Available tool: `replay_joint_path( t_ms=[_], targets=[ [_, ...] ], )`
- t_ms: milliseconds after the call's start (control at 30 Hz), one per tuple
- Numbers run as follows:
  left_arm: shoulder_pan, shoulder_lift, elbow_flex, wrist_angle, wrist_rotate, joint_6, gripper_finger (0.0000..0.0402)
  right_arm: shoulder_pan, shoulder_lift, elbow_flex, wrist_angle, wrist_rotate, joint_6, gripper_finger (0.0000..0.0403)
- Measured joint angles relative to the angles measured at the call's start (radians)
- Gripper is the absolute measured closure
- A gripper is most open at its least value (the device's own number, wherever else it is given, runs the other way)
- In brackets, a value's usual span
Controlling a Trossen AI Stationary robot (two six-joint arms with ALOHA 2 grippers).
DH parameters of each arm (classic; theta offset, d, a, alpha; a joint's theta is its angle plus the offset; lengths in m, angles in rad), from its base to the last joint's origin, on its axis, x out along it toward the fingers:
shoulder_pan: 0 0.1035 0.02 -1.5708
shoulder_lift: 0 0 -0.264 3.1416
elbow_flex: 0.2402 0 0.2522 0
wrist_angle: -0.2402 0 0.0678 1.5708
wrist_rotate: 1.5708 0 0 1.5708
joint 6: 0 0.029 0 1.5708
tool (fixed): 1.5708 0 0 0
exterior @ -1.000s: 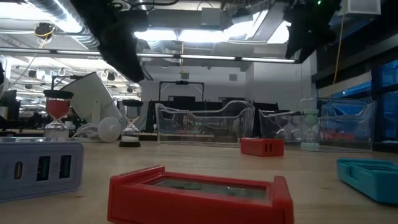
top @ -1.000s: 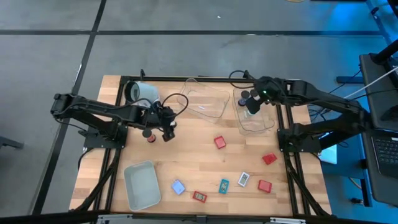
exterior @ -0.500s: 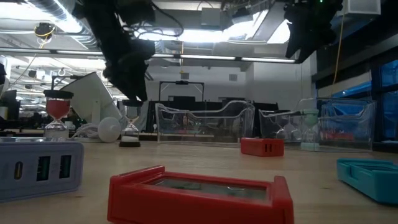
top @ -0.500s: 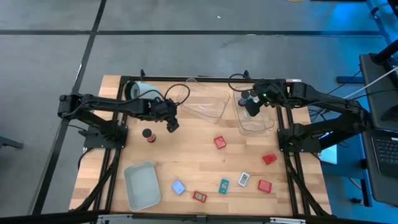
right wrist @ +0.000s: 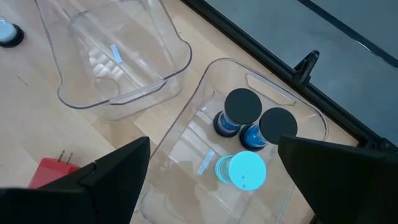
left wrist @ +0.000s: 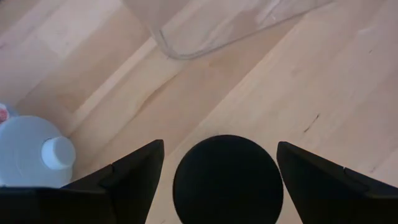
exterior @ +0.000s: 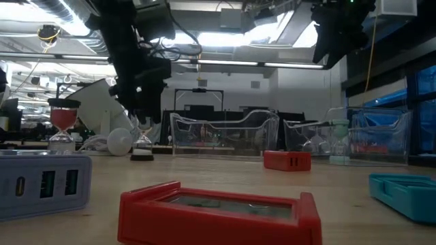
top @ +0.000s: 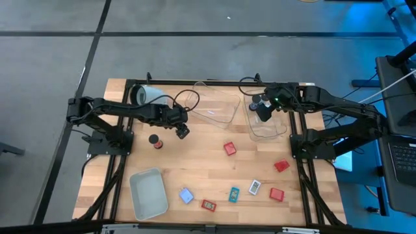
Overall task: Pick & Place Office items
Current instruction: Put the white hourglass into the right transparent bin
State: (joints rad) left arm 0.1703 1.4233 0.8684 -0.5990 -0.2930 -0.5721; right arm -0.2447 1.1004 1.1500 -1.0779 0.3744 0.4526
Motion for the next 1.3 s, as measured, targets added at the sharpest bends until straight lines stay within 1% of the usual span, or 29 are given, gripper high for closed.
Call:
replay_joint_path(
  t_ms=[67,167,400,533,700,867,1000,1100,1200,1300],
  targets=[
    [0.000,0.000,0.000,-0.003,0.001,-0.002,0.0097,0.000,0.000,0.000,0.000,0.000,0.000,0.0046],
    [0.000,0.000,0.000,-0.002,0.016,-0.012,0.0118,0.000,0.000,0.000,0.000,0.008,0.005,0.0046],
    [0.000,0.000,0.000,-0.003,0.057,-0.034,0.0196,0.000,0.000,0.000,0.000,0.037,0.009,0.0046],
    [0.000,-0.009,0.000,-0.003,0.062,-0.046,0.0196,0.000,0.000,0.000,0.000,0.037,0.009,0.0046],
    [-0.001,-0.081,0.000,0.048,0.094,-0.047,0.0196,0.000,0.000,0.000,0.000,0.047,0.007,0.0046],
    [-0.028,-0.192,0.000,0.211,0.111,-0.021,0.0196,0.039,0.000,-0.001,0.032,0.132,-0.017,0.0046],
    [-0.068,-0.255,0.000,0.386,0.100,0.051,0.0196,0.103,0.000,-0.001,0.142,0.143,-0.106,0.0046],
    [-0.097,-0.281,0.000,0.543,0.060,0.129,0.0196,0.161,0.000,-0.001,0.252,0.142,-0.210,0.0046],
    [-0.117,-0.284,0.000,0.707,-0.002,0.221,0.0196,0.218,0.000,-0.001,0.356,0.124,-0.350,0.0046],
    [-0.125,-0.270,0.001,0.881,-0.021,0.294,0.0196,0.271,0.000,-0.001,0.453,0.090,-0.492,0.0046]
  ],
)
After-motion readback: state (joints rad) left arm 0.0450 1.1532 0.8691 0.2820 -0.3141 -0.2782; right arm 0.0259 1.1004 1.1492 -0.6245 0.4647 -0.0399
